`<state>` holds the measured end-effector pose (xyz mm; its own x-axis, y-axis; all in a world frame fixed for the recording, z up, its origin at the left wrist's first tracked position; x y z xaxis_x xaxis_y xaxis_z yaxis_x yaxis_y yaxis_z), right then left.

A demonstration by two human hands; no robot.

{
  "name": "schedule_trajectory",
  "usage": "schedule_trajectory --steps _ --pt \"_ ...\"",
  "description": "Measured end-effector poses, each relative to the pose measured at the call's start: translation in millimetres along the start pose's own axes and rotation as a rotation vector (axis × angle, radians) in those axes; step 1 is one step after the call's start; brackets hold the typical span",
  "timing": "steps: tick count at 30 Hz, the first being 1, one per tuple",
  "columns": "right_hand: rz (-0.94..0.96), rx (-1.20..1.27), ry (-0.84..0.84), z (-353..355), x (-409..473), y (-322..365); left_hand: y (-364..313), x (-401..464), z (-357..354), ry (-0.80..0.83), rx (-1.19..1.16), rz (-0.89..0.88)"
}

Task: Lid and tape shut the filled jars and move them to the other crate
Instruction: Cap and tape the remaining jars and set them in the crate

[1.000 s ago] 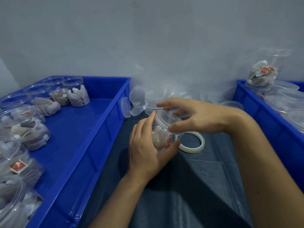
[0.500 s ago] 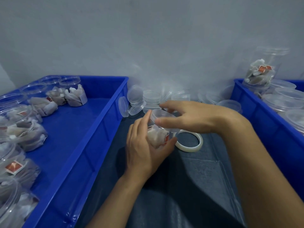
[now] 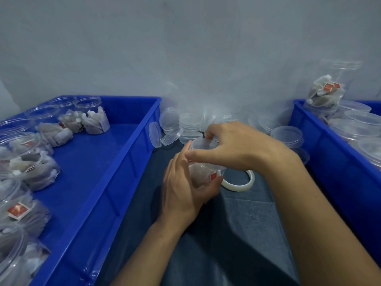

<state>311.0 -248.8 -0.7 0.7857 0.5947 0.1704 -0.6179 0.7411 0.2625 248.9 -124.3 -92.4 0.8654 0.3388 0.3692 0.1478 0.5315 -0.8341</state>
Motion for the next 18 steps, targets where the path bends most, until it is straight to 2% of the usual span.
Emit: schedule_trajectory --steps 7,13,18 --pt "0.103 0.11 0.191 -4.0 -4.6 3.0 6.2 4.4 2.0 0.023 0.014 0.085" --pt "0.083 0.082 0.095 2.0 -3.3 0.3 6.3 3.4 0.9 0.086 -0.039 0.101" --pt "0.086 -0.052 -0.04 2.3 1.2 6.4 8.8 2.6 1.4 0.034 0.062 0.085"
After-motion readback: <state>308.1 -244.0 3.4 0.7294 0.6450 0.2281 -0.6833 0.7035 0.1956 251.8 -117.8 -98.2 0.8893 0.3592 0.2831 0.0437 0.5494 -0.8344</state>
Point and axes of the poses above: each hand's wrist, its own x-axis towards the middle knuckle, its own z-axis out of the back of the hand, y = z × x, the point moved 7 cm from there along x, towards the middle knuckle, and after that the axes turned 12 degrees about z, right-handed, at the moved point
